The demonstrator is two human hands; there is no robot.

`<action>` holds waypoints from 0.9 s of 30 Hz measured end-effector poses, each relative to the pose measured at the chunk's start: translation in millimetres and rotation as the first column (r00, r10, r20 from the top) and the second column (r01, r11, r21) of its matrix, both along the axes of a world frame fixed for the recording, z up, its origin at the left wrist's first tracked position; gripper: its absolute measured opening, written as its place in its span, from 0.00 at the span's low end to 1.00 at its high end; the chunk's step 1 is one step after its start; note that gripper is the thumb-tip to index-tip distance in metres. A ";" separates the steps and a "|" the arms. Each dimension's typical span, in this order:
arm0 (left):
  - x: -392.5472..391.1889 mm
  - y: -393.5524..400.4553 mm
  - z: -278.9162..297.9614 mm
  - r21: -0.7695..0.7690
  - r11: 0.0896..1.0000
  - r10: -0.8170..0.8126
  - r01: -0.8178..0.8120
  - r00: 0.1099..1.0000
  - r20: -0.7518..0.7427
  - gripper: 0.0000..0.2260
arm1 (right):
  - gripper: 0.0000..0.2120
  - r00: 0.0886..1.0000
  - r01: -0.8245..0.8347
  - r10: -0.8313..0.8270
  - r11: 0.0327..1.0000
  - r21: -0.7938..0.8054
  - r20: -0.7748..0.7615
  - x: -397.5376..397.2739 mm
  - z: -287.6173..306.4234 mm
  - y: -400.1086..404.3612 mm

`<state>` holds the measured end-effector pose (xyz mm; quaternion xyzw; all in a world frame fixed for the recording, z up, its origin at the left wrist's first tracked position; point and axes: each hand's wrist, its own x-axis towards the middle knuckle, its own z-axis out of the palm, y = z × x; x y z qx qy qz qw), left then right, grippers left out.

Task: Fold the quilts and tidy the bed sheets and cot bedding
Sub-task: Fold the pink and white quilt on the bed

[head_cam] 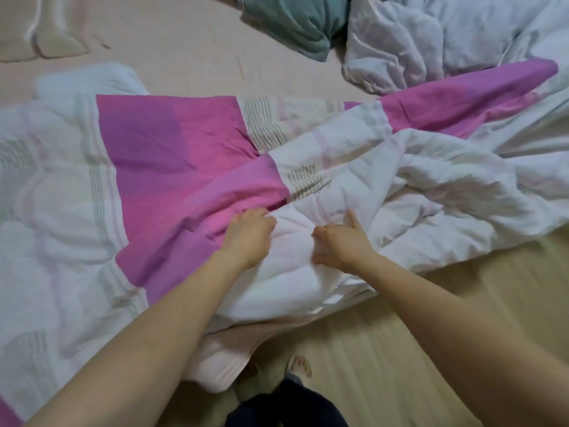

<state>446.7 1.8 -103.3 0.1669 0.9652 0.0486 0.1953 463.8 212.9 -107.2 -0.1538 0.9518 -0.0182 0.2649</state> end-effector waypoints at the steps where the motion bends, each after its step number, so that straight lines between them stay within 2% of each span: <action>1: -1.6 -1.2 -4.8 -0.056 0.998 0.036 -0.039 0.997 -0.066 0.16 | 0.23 0.999 0.035 -0.036 0.999 -0.019 -0.015 0.5 -6.4 -1.6; 3: -8.6 -8.6 -11.2 -0.154 0.976 0.150 -0.154 0.988 -0.035 0.22 | 0.29 0.994 0.110 -0.108 0.991 -0.082 0.020 0.4 -14.0 -7.0; 6: -15.4 -29.5 -24.1 -0.253 0.924 0.316 -0.288 0.946 0.076 0.29 | 0.52 0.988 0.108 -0.092 0.986 -0.129 0.126 2.1 -17.3 -24.7; 8: -9.2 -45.1 -33.1 -0.271 0.903 0.366 -0.333 0.927 0.078 0.31 | 0.56 0.997 0.047 -0.041 0.995 -0.087 0.062 8.2 -19.2 -34.6; 11: 7.5 -69.9 -43.3 -0.263 0.905 0.338 -0.334 0.940 -0.031 0.22 | 0.45 0.997 -0.052 0.050 0.998 0.043 0.052 29.7 -29.2 -49.2; 14: 5.0 -94.9 -41.1 -0.054 0.921 0.386 -0.385 0.922 0.009 0.15 | 0.31 0.979 0.014 -0.025 0.998 0.060 0.203 53.4 -33.3 -65.1; 17: -7.9 -115.2 -20.1 0.283 0.805 0.510 -0.521 0.852 0.117 0.15 | 0.25 0.979 0.064 -0.081 0.993 0.096 0.188 56.0 -29.4 -80.5; 20: -21.4 -137.3 8.1 0.480 0.699 0.542 -0.531 0.830 0.130 0.14 | 0.18 0.986 0.142 -0.150 0.983 0.118 0.065 49.9 -20.5 -86.9; 23: -29.2 -154.5 32.6 0.585 0.656 0.508 -0.477 0.852 0.125 0.11 | 0.11 0.955 0.265 -0.263 0.964 -0.004 -0.140 46.4 -4.5 -98.8; 25: -26.1 -158.2 43.2 0.645 0.584 0.508 -0.493 0.842 0.184 0.08 | 0.10 0.882 0.335 -0.387 0.917 -0.217 -0.270 28.9 15.3 -116.0; 27: -21.2 -160.3 52.4 0.703 0.479 0.536 -0.525 0.810 0.240 0.09 | 0.12 0.771 0.353 -0.521 0.828 -0.435 -0.366 -10.0 43.5 -136.8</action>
